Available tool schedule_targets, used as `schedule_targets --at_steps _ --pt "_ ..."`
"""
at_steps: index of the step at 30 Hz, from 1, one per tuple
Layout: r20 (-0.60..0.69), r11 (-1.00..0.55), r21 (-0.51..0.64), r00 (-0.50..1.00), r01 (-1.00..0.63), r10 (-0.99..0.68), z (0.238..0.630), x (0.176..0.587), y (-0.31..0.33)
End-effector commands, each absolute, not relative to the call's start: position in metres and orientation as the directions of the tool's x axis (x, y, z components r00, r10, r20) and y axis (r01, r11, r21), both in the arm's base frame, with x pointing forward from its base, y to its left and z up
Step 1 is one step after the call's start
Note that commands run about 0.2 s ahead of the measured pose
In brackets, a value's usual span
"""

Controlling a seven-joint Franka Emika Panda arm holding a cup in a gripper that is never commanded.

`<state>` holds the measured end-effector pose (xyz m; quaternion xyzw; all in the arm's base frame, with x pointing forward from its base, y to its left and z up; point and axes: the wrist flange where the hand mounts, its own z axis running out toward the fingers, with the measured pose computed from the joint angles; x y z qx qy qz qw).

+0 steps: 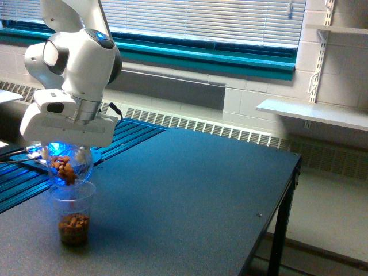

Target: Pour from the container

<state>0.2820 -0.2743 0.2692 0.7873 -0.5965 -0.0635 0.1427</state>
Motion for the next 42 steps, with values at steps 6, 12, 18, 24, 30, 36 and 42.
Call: schedule_targets --at_steps 6,12,18,24,30,36,42 --pt "0.060 -0.265 0.335 0.301 -0.904 -0.952 0.267 0.279 -0.277" --pt "0.058 -0.278 0.334 0.314 -0.900 -0.948 0.268 0.281 -0.276" --pt "0.063 -0.281 0.341 0.320 -0.897 -0.945 0.271 0.283 -0.277" --pt "0.064 -0.285 0.352 0.327 -0.891 -0.943 0.270 0.284 -0.278" --pt "0.066 -0.289 0.354 0.332 -0.890 -0.941 0.270 0.285 -0.278" --pt "0.068 -0.289 0.376 0.338 -0.880 -0.939 0.265 0.280 -0.278" --pt "0.074 -0.286 0.398 0.341 -0.872 -0.937 0.260 0.275 -0.279"
